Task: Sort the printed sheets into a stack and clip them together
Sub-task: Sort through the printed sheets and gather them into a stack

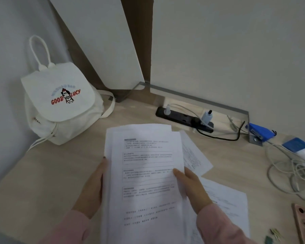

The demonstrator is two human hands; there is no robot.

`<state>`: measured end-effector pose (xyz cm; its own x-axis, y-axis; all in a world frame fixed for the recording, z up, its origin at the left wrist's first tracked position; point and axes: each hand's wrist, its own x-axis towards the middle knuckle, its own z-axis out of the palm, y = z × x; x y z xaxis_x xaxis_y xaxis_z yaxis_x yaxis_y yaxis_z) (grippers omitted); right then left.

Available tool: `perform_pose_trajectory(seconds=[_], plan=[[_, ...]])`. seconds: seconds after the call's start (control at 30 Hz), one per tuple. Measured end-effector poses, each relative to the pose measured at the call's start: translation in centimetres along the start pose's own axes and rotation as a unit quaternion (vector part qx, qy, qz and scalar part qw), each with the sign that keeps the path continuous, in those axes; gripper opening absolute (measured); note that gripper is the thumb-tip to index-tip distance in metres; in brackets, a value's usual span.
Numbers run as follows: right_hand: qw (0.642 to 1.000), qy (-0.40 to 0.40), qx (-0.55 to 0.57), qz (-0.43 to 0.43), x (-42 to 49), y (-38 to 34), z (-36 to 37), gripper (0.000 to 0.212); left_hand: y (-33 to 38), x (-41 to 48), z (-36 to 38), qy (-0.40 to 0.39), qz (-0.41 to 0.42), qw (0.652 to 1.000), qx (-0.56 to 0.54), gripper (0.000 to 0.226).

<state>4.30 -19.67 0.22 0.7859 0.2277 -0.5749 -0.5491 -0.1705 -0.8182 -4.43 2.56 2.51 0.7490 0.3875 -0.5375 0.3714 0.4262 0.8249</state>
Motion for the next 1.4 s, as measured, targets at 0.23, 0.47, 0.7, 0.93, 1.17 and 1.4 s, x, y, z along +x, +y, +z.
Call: perform_pose_trajectory(seconds=[0.23, 0.47, 0.7, 0.93, 1.17, 1.4], plan=[[0.994, 0.072, -0.081, 0.018, 3.1, 2.3, 5.9, 0.005, -1.4, 3.3, -5.6, 0.014, -0.073, 0.995, 0.071, 0.023], [0.871, 0.049, -0.488, -0.035, 5.3, 5.7, 5.8, 0.070, -1.7, 7.3, -9.7, 0.086, -0.077, 0.986, 0.121, 0.027], [0.806, 0.047, -0.590, -0.021, 5.2, 7.8, 7.3, 0.096, -1.4, 10.6, -12.7, 0.128, -0.091, 0.977, 0.144, 0.035], [0.778, 0.080, -0.622, -0.034, 5.4, 7.9, 9.1, 0.093, -1.6, 11.9, -13.2, 0.124, -0.082, 0.975, 0.164, 0.038], [0.880, 0.173, -0.441, -0.035, 6.5, 4.5, 7.1, 0.030, -2.0, 11.2, -12.3, 0.113, -0.066, 0.984, 0.124, 0.033], [0.985, 0.170, -0.007, -0.011, 5.8, -2.1, 8.3, 0.005, -2.7, 10.3, -10.6, 0.107, -0.044, 0.990, 0.081, 0.040]])
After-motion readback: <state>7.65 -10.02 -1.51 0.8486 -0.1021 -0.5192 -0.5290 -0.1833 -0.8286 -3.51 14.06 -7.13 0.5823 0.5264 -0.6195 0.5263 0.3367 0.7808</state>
